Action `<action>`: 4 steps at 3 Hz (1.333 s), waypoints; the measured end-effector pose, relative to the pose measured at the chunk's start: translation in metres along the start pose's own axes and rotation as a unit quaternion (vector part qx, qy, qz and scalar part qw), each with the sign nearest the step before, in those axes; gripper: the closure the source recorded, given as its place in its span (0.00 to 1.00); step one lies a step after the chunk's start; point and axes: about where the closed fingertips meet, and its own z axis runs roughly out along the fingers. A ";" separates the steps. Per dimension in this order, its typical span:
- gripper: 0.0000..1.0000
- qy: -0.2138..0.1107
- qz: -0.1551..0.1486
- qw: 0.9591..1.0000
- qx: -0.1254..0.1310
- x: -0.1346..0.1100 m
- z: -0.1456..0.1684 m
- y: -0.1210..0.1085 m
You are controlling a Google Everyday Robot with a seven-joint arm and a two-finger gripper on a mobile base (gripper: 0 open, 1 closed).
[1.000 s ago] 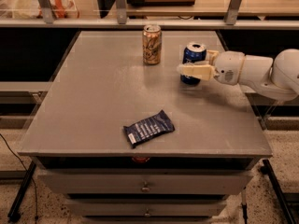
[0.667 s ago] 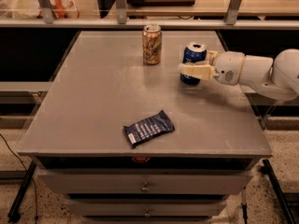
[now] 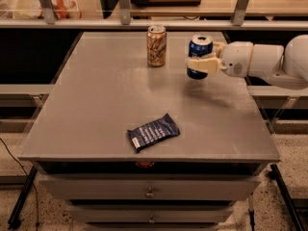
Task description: Knock pepsi can over
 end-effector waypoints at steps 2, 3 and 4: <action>1.00 0.046 -0.164 0.984 -0.053 -0.067 0.001 0.013; 1.00 0.122 -0.284 0.945 -0.112 -0.073 0.014 0.044; 1.00 0.209 -0.380 0.889 -0.148 -0.066 0.030 0.067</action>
Offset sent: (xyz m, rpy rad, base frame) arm -0.0272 0.0293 0.0945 -0.4762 -0.4092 0.2974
